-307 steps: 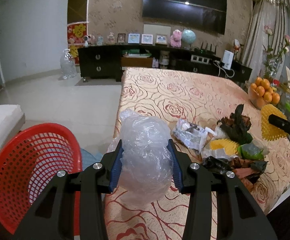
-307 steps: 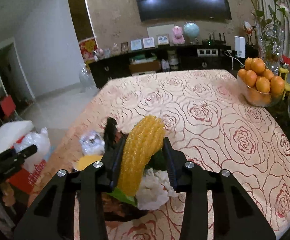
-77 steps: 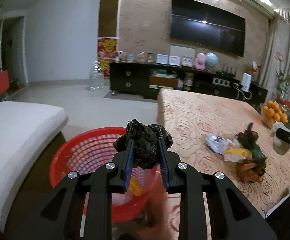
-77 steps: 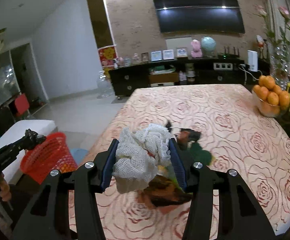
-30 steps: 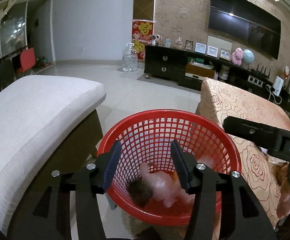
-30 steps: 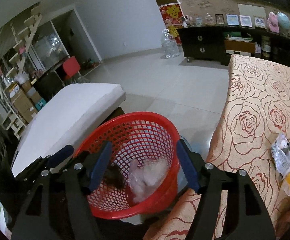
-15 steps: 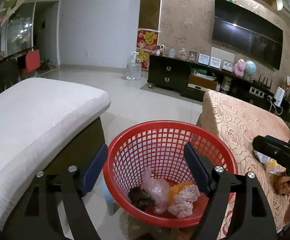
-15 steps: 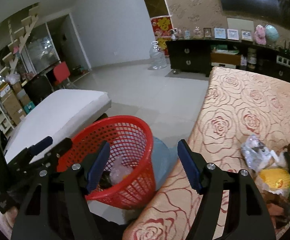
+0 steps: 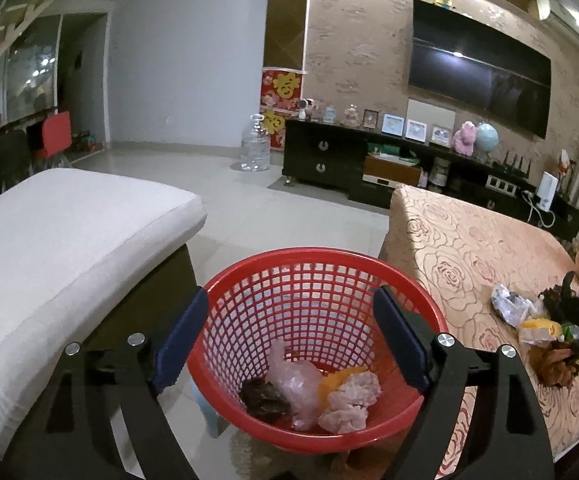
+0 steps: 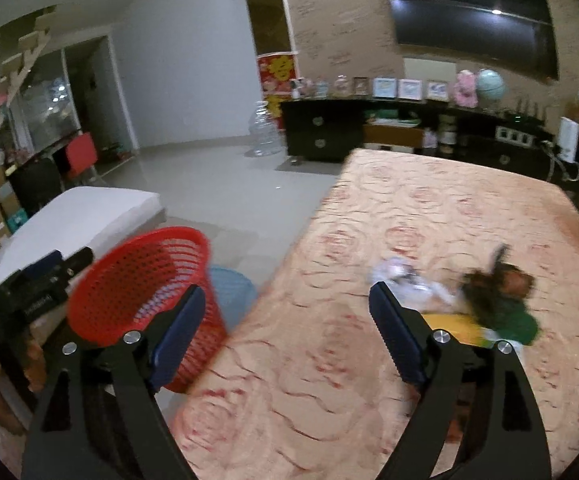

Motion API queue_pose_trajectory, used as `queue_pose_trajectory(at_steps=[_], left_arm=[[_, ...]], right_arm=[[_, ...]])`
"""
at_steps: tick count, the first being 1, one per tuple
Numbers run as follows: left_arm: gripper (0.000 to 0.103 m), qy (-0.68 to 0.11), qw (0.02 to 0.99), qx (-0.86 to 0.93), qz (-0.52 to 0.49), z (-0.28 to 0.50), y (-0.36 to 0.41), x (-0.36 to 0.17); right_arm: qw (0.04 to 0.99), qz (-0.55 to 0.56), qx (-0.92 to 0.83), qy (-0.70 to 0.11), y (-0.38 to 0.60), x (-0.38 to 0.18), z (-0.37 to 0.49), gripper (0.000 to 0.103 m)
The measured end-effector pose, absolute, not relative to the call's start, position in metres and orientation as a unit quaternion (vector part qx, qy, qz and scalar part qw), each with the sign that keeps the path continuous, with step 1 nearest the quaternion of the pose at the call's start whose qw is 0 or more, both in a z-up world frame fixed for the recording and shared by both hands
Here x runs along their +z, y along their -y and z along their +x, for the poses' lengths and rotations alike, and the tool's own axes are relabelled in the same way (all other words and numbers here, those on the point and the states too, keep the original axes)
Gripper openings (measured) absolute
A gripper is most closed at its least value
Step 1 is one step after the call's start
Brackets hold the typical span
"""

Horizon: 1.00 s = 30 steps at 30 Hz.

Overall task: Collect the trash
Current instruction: 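Return both tools to the trash pile on the table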

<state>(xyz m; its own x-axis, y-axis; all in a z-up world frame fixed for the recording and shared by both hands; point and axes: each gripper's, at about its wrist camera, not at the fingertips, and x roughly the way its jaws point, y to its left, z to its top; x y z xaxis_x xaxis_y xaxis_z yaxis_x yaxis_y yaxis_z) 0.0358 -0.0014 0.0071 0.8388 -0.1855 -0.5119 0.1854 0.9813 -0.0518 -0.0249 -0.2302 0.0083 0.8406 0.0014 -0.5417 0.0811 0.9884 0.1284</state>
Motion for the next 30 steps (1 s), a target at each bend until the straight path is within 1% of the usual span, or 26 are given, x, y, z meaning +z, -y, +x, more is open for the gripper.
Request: queue_pose_trajectory(at_steps=[7, 17, 30], left_arm=[[0.081, -0.266, 0.958, -0.105, 0.020, 0.031, 0.017, 0.005], [0.081, -0.282, 0.949, -0.140, 0.020, 0.024, 0.040, 0.001], [0.082, -0.302, 0.917, -0.249, 0.082, 0.000, 0.135, -0.016]], right_arm=[[0.954, 0.075, -0.094, -0.274, 0.289, 0.000, -0.063, 0.082], [0.938, 0.088, -0.190, -0.276, 0.355, -0.026, -0.103, 0.083], [0.922, 0.127, -0.223, -0.290, 0.389, -0.046, -0.119, 0.083]])
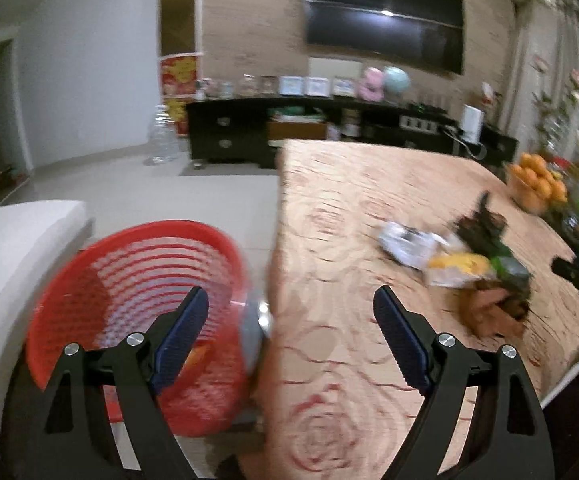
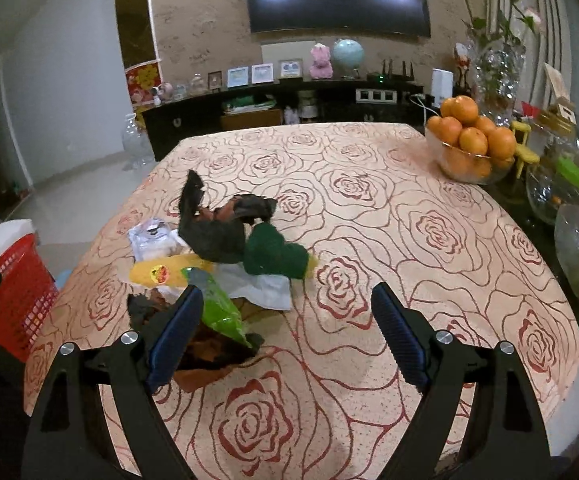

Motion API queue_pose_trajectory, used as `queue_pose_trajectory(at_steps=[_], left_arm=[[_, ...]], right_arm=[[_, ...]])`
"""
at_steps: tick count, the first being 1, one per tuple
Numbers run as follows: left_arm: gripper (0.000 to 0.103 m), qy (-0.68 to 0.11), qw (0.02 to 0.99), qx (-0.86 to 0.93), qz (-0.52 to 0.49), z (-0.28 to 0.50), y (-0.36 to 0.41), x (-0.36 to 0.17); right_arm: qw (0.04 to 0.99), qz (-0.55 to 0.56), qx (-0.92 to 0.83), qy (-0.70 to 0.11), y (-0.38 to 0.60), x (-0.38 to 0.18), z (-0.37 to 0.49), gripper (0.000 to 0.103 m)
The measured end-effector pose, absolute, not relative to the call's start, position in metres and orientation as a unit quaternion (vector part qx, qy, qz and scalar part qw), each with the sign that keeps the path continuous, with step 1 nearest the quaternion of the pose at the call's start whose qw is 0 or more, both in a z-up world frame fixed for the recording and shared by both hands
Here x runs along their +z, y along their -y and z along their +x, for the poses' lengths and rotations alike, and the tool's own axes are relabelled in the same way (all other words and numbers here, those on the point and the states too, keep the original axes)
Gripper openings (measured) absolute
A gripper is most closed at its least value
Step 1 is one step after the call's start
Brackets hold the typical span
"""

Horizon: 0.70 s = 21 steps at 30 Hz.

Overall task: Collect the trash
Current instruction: 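Return both tools to the trash pile on the table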

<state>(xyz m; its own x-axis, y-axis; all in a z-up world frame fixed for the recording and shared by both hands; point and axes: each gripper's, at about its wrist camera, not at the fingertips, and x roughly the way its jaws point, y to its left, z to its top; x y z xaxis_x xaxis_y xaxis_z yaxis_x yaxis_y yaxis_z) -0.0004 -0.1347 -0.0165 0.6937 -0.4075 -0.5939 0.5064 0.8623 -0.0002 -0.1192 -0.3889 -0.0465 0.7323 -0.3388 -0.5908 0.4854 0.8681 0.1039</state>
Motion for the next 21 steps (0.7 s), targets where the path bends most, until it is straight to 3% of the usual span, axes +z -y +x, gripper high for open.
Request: queue_pose_trajectory(at_steps=[21], left_arm=[[0.083, -0.325, 0.821, -0.441, 0.160, -0.048, 0.289, -0.062]], right_arm=[[0.904, 0.197, -0.241, -0.293, 0.420, -0.056, -0.130, 0.083]])
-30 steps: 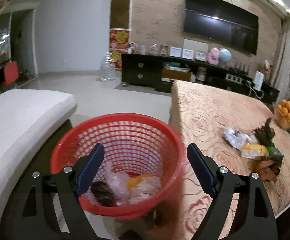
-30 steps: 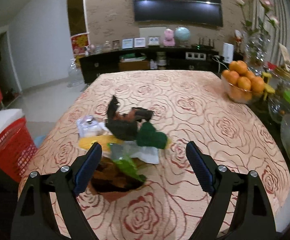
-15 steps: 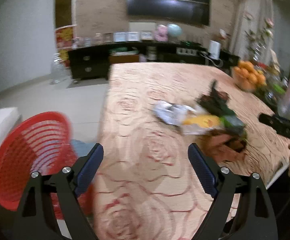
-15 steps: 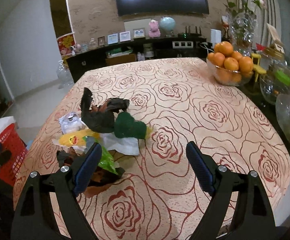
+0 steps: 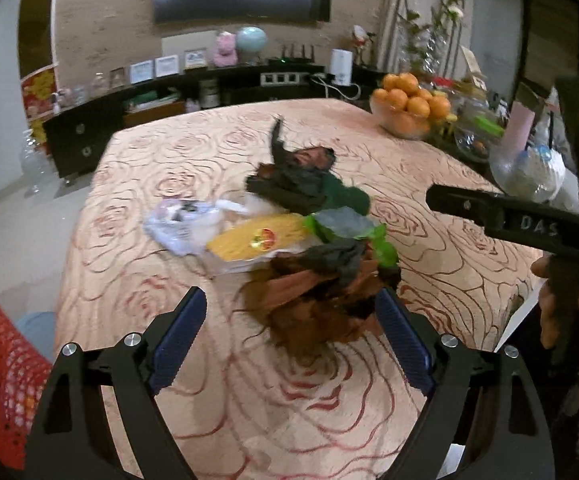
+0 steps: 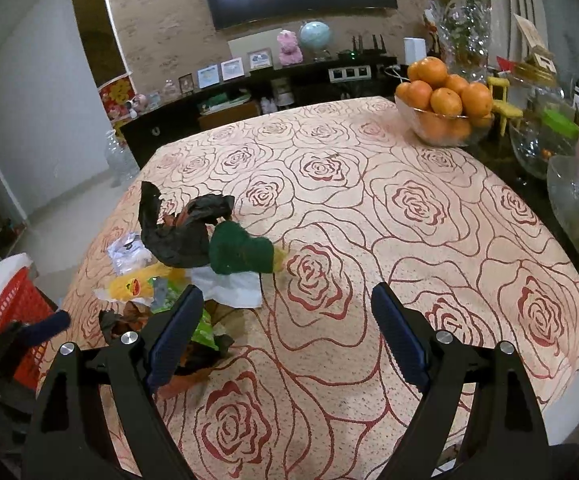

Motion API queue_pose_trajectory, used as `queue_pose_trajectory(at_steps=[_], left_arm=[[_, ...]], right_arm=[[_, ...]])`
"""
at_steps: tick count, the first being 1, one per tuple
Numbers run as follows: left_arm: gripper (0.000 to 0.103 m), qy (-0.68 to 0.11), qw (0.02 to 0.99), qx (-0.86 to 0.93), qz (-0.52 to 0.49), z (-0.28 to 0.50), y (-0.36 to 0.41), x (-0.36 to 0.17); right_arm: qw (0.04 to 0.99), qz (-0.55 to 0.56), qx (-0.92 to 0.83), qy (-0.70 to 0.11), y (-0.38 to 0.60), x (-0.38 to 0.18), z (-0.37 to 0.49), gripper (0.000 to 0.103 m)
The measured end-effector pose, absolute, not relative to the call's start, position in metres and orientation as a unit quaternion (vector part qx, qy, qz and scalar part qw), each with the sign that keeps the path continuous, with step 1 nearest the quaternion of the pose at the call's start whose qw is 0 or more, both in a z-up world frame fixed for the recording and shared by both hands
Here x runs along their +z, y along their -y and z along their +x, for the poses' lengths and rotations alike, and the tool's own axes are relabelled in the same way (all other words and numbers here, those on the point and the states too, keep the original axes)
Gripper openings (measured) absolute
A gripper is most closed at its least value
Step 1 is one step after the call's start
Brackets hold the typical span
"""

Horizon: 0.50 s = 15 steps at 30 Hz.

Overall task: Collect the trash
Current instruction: 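Return both tools to the trash pile on the table, then grasp the brown paper bundle with the left tool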

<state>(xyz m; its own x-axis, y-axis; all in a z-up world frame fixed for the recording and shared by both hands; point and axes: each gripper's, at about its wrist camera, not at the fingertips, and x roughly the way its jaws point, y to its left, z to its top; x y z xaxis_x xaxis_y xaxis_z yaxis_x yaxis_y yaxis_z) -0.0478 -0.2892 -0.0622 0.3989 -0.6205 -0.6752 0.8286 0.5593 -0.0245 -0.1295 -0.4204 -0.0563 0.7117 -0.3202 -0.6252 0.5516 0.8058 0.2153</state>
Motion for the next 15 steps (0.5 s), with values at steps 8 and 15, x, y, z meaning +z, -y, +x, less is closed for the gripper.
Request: queue_pose_trajectory(at_steps=[8, 15], left_arm=[[0.083, -0.351, 0.811, -0.444, 0.146, -0.034, 0.306, -0.080], [0.054, -0.369, 0.803, -0.449, 0.129, -0.025, 0.304, -0.093]], right_arm=[[0.903, 0.203, -0.237, -0.296, 0.421, -0.058, -0.130, 0.083], [0.902, 0.207, -0.231, -0.300, 0.421, -0.060, -0.128, 0.083]])
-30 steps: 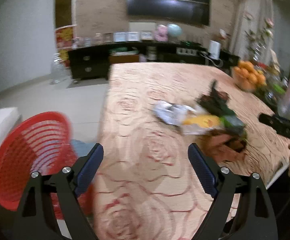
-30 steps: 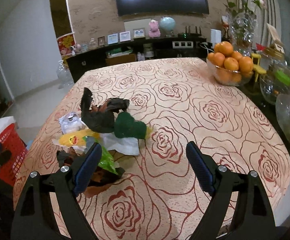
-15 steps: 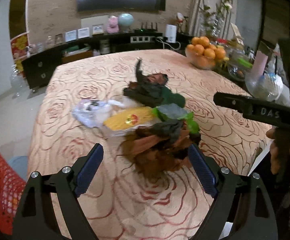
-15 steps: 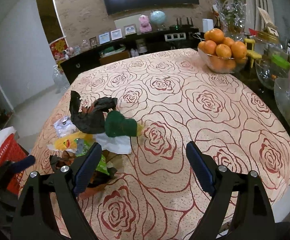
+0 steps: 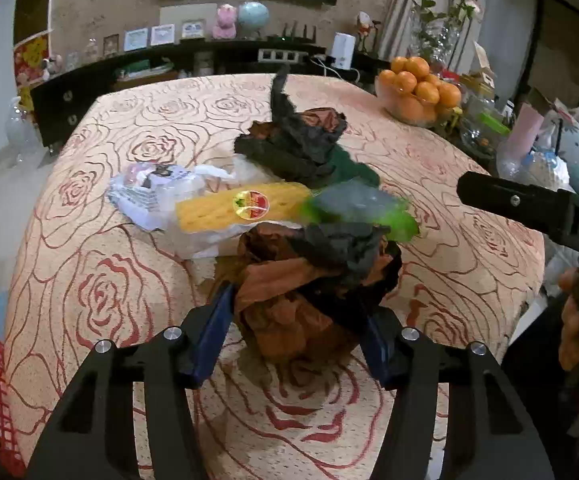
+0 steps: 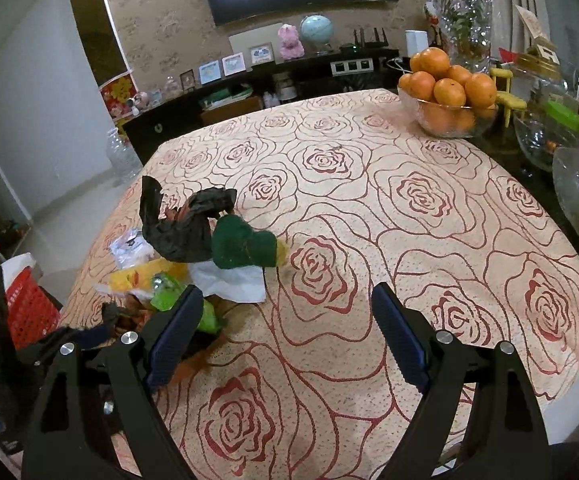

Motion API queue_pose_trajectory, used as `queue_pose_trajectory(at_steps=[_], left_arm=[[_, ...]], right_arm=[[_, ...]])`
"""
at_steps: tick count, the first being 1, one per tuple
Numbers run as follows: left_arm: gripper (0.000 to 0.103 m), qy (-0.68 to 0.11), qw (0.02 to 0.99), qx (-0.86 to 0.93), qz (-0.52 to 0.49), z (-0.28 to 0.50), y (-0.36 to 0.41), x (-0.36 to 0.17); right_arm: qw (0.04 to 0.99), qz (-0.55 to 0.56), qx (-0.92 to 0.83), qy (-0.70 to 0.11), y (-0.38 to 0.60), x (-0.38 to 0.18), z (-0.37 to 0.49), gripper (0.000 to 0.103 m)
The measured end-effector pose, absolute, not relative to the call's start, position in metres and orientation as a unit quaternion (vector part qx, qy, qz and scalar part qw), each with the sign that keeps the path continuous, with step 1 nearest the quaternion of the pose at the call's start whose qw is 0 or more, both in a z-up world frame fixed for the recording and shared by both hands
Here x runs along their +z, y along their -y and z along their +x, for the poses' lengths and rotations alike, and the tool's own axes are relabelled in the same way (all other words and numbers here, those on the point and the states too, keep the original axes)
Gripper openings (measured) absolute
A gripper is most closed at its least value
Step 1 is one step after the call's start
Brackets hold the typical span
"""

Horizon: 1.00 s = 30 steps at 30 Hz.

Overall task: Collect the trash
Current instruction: 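Grasp the brown paper bundle with the left tool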

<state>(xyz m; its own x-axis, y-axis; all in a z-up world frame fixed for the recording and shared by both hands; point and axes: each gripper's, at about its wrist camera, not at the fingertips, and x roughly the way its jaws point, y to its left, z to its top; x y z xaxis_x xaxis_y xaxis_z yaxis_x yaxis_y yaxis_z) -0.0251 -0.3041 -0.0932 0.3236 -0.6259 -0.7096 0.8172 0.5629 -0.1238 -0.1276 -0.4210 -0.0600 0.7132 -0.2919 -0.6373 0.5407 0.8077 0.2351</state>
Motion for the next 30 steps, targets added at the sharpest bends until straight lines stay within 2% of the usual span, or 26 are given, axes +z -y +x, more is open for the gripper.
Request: queue_pose_trajectory(at_steps=[5, 30], left_arm=[[0.048, -0.361, 0.806, -0.449, 0.133, -0.028, 0.298, -0.092], [0.048, -0.356, 0.833, -0.401, 0.137, -0.045, 0.210, -0.062]], right_arm=[[0.901, 0.208, -0.230, -0.304, 0.421, -0.062, -0.126, 0.083], [0.914, 0.194, -0.183, -0.306, 0.404, -0.065, -0.112, 0.083]])
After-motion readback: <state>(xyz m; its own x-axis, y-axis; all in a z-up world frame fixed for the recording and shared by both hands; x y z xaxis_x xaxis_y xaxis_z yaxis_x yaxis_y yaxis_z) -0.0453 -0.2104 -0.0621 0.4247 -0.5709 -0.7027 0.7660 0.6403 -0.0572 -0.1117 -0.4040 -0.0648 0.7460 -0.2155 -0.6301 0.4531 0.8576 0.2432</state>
